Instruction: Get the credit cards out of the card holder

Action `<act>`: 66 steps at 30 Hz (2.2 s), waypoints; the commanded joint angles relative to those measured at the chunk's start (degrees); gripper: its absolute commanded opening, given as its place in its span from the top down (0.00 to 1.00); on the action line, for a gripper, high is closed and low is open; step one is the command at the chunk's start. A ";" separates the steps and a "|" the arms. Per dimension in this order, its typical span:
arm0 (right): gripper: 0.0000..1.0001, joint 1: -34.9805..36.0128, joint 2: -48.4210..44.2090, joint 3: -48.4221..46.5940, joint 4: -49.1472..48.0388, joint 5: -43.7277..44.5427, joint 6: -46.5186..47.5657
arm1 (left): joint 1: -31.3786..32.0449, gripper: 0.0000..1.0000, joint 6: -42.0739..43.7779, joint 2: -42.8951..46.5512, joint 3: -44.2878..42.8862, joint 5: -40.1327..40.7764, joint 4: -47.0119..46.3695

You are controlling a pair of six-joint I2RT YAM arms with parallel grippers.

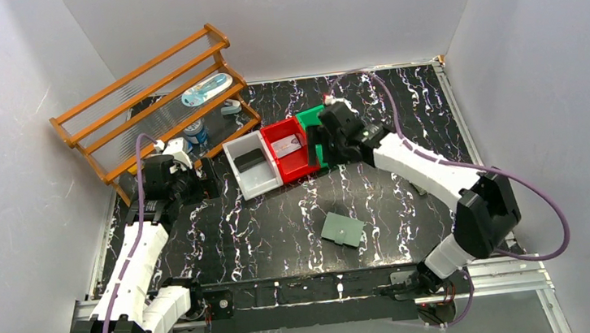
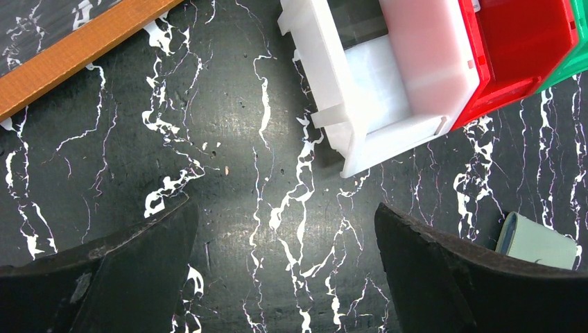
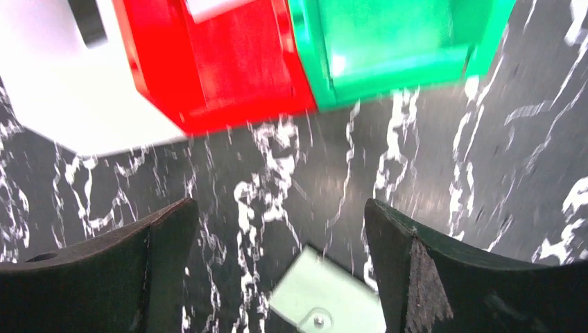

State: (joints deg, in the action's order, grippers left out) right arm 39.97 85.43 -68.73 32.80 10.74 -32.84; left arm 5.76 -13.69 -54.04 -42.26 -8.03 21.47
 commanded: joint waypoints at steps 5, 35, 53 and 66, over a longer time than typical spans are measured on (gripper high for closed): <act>0.03 -1.15 18.53 -20.33 1.42 7.41 9.12 | 0.13 0.02 -0.11 0.45 -1.36 0.51 0.77; 0.12 -4.14 16.32 -5.12 -0.83 9.21 -3.48 | 0.13 0.02 -4.69 -10.57 -5.49 -14.72 -6.16; 0.12 -9.05 8.54 -0.04 -2.04 2.52 3.64 | 5.39 0.09 -9.23 -31.68 -10.75 -28.53 -17.39; 0.04 -9.13 -6.59 7.72 -1.63 -4.61 3.11 | 8.48 0.18 -9.01 -34.71 -10.85 -23.54 -16.74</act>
State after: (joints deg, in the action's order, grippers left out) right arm 30.87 84.53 -65.34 31.05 7.64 -29.58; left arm 14.26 -23.11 -89.97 -51.96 -32.03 4.73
